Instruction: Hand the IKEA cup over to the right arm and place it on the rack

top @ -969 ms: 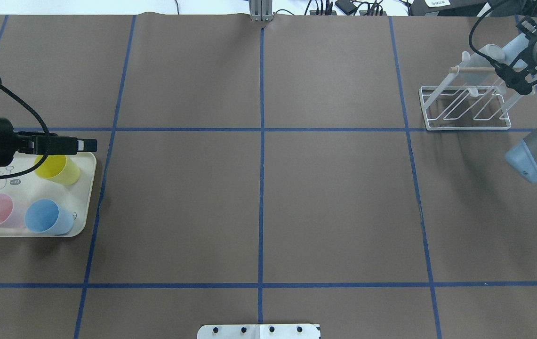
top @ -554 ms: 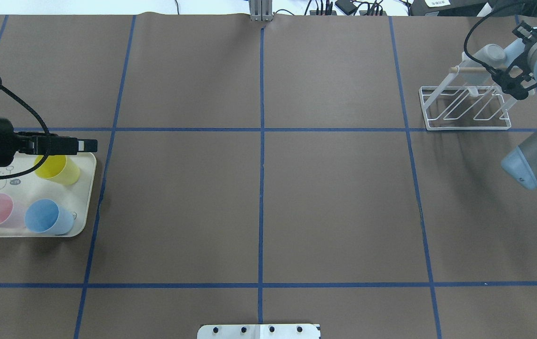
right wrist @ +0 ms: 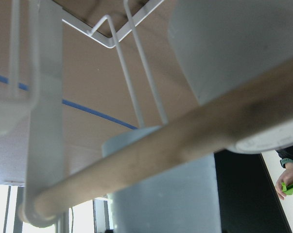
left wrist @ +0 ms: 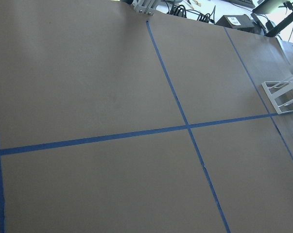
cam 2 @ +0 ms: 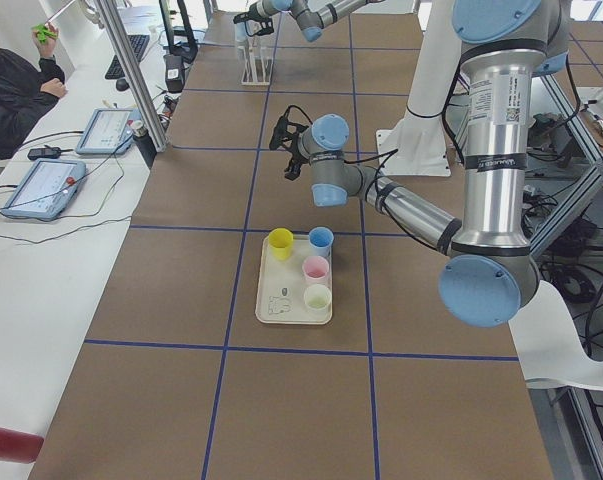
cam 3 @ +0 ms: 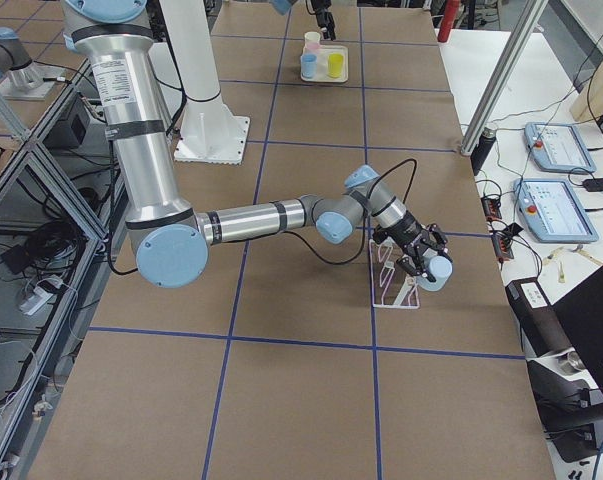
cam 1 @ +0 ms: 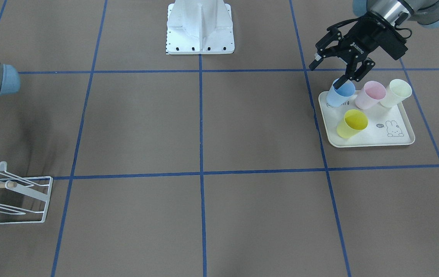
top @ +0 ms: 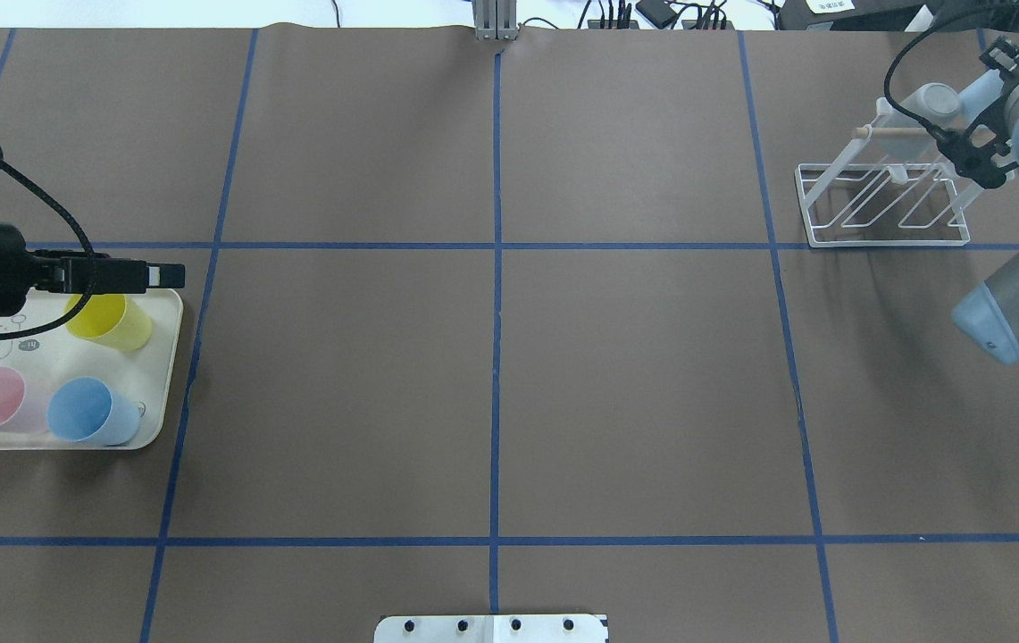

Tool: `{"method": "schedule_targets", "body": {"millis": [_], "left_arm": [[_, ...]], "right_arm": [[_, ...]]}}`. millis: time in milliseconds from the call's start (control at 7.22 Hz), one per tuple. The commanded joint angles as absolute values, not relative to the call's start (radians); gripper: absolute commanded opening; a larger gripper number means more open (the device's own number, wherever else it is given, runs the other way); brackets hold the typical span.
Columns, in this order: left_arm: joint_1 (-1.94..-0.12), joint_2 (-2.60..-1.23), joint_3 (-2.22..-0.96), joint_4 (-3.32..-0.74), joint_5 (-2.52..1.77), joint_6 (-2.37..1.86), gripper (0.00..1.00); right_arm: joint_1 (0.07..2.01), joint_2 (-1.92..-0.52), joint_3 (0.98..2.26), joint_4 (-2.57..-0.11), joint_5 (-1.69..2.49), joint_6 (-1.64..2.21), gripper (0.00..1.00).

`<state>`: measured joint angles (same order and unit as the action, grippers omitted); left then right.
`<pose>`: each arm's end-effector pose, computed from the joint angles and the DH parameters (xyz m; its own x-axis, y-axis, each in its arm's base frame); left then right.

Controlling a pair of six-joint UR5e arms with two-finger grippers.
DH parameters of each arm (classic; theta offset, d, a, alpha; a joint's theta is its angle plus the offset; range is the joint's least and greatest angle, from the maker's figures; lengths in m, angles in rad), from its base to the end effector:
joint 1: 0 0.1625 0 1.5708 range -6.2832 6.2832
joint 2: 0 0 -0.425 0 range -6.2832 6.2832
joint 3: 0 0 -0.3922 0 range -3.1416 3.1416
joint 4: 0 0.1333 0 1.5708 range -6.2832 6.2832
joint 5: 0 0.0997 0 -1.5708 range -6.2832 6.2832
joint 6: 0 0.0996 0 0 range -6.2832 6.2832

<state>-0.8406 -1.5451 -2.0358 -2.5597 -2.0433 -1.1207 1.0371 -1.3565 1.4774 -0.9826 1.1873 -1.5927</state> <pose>0.2319 -0.3910 0.3345 0.2432 0.3091 -0.9194 0.2855 0.8831 0.3724 -0.1663 -0.6167 0.5357 -0.4062 -0.6475 -0.6448 0.9137 -0.2763 -0.2982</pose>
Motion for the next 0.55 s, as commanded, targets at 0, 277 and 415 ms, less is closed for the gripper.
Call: {"method": "schedule_targets", "body": {"millis": [0,277,415], "left_arm": [[-0.841,-1.546,-2.034,-2.559,-2.045,-1.120,0.99],[-0.839,-1.554,-2.033,-2.559,-2.045,-1.118,0.99],[-0.839,-1.554,-2.033,-2.557,-2.046,-1.117,0.99]], "right_arm": [[1.037,-1.356,1.479,-0.971,1.186,-1.592,0.98],[1.037,-1.355,1.479,-0.971,1.186,-1.592,0.98],[1.037,-1.348,1.489,-0.973,1.190,-1.592,0.98]]}}
